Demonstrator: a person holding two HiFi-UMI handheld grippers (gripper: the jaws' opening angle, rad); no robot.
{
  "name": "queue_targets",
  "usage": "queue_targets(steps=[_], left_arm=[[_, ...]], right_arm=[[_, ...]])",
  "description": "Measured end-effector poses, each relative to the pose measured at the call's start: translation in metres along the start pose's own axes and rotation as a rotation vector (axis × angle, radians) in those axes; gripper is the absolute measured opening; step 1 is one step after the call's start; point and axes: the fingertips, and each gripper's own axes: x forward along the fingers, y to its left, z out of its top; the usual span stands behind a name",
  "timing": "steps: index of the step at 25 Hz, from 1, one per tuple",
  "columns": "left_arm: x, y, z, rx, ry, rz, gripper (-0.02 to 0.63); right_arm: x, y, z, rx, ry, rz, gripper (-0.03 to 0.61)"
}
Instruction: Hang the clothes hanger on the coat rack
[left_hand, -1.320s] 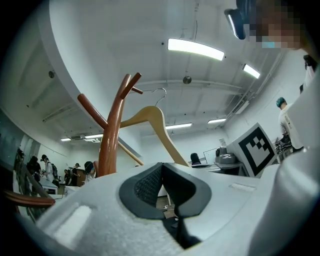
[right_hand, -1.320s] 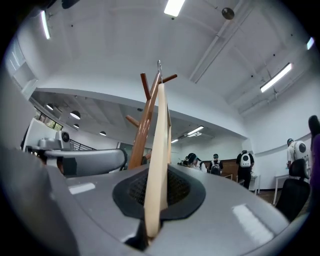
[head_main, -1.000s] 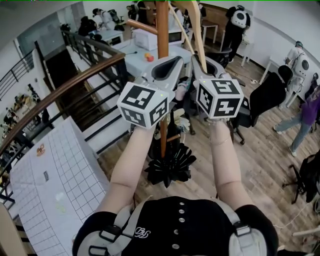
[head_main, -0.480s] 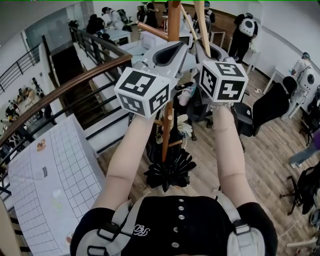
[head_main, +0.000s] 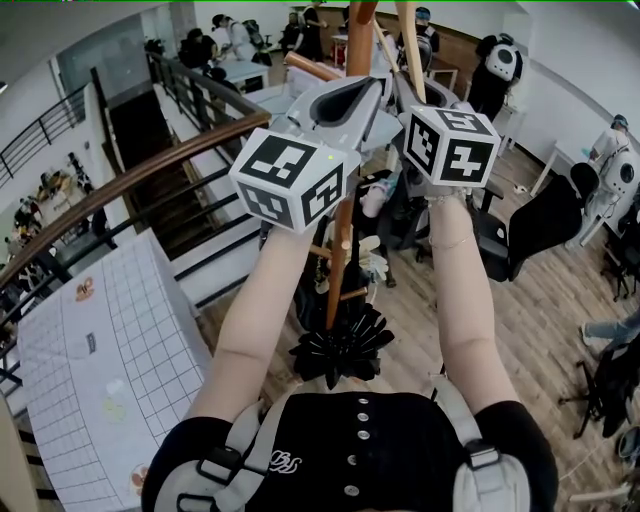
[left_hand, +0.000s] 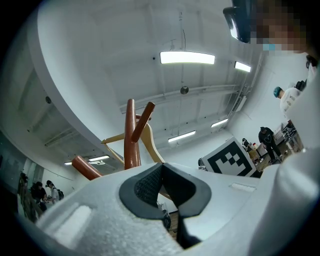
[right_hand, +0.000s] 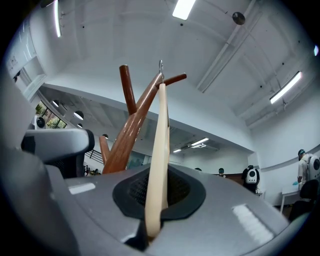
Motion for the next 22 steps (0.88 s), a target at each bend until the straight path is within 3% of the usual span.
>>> queue_targets(steps=[22], left_arm=[[-0.006, 0.008, -0.029, -0.079, 0.021, -0.002, -0.003]], right_arm=[[0.013, 0.005, -0.022, -0.005, 0.073, 0.015, -0.005]])
